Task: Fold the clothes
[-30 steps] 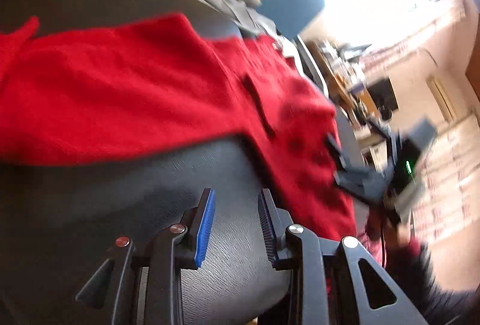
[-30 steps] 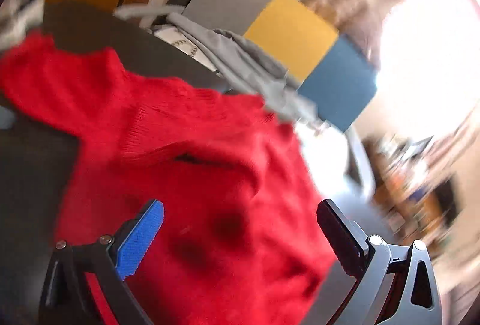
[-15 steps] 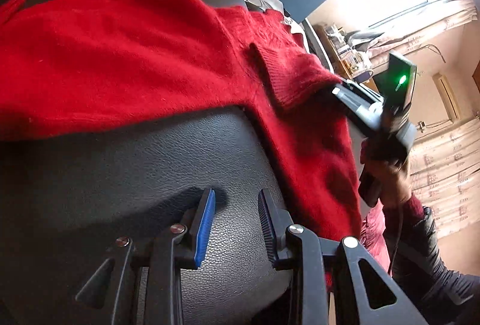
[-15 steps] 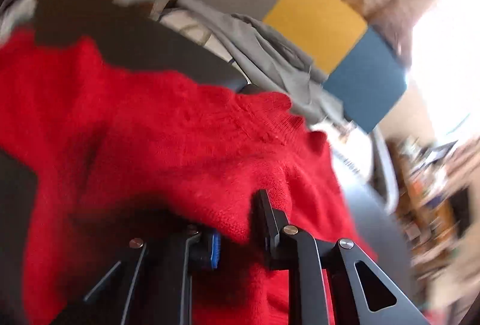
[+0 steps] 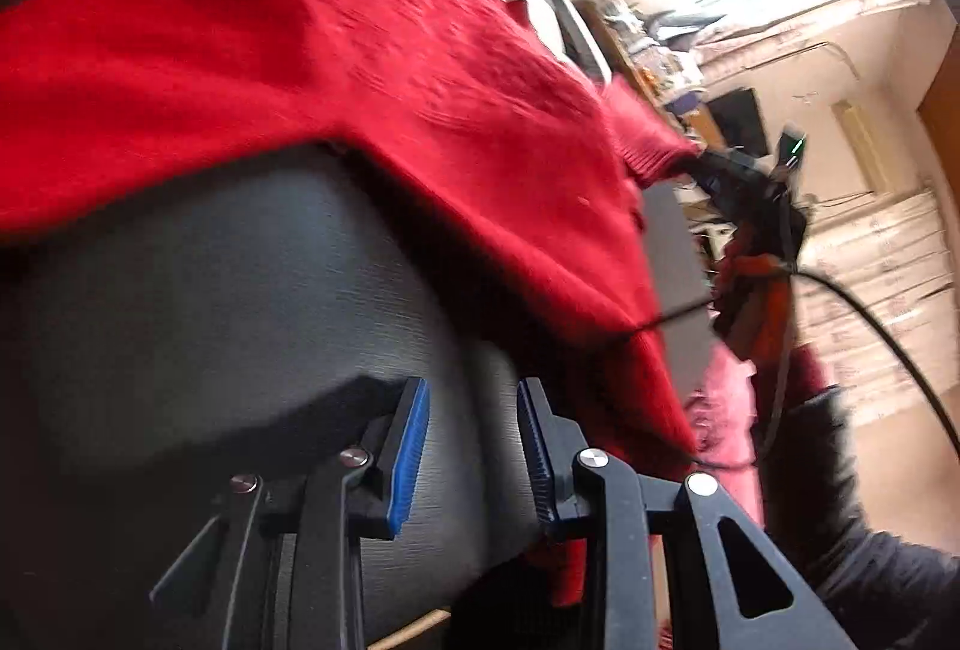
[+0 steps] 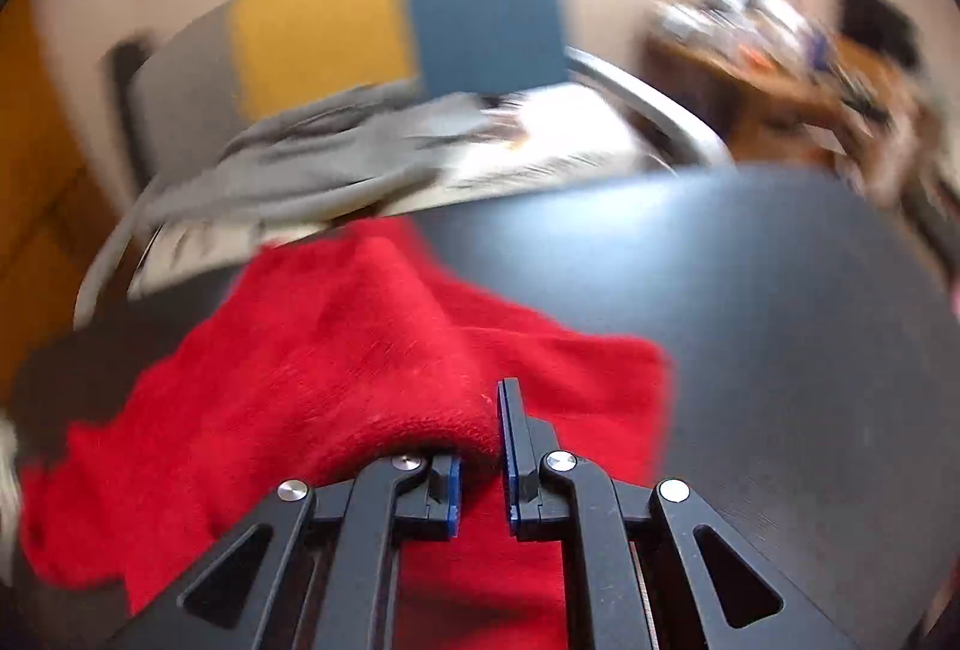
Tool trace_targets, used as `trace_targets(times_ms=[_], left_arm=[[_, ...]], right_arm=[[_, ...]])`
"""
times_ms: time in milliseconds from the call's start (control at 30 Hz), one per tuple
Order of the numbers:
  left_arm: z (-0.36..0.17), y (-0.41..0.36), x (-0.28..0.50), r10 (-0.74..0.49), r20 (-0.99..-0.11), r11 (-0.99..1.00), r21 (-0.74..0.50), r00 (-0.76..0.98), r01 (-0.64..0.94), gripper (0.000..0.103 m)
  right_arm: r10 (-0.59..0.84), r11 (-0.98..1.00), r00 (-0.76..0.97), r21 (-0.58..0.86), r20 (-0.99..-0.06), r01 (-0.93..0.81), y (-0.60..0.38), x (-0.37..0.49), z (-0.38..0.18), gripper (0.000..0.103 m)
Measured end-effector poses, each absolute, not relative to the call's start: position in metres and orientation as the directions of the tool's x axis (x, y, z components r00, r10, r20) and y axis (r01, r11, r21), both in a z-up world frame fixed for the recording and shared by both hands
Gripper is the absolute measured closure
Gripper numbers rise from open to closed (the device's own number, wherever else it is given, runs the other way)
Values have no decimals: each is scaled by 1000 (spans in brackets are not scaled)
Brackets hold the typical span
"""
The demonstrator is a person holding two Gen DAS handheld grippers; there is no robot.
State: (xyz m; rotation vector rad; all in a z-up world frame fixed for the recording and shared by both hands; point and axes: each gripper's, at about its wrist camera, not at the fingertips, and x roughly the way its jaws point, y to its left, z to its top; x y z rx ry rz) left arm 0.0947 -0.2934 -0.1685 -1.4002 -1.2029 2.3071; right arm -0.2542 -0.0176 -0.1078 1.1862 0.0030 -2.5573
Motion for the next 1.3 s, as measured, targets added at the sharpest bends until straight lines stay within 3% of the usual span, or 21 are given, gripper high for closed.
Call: trace_targets(times_ms=[100,167,233,367,567,767,833,933,1133,1300], left_arm=[[-174,-292,81,570,-605,-579,-776,-556,251,69],[-179,-295,76,602,-547,-496,-827,-582,264,64],[-183,-299,65,610,-507,-430,-857,-609,283,60],[-187,-294,38,611,-496,-395,-867,-617,305,58],[-184,-282,8,623,-479,-378,-876,-618,299,52],[-200,-255,-17,659,-556,-432,-831,-506,350,48],[-197,-246,-19,658,-575,-469,-818,-486,333,52],[-179,-244,-20,614,-600,-541,-793,-513,280,95],[-129,-298,-8,458,-661,-678,-692,-594,246,95],[-131,-363,20,207,-795,-794,-476,-570,377,103]], right_arm=[[-197,-980,-607,163,-770,111,50,-263,-116,91],[-169,-979,-579,202,-798,8,92,-262,-127,78],[-170,-977,-581,214,-796,-9,117,-244,-130,50],[-214,-972,-584,230,-783,46,140,-198,-133,35],[-327,-944,-591,282,-737,171,139,-113,-122,31],[-282,-959,-571,216,-771,183,149,-63,-122,24],[-261,-965,-570,212,-779,153,157,-51,-125,23],[-278,-959,-558,259,-782,115,168,-40,-133,20],[-314,-949,-522,277,-793,150,152,-35,-144,19],[-341,-938,-498,257,-797,232,121,-34,-147,19]])
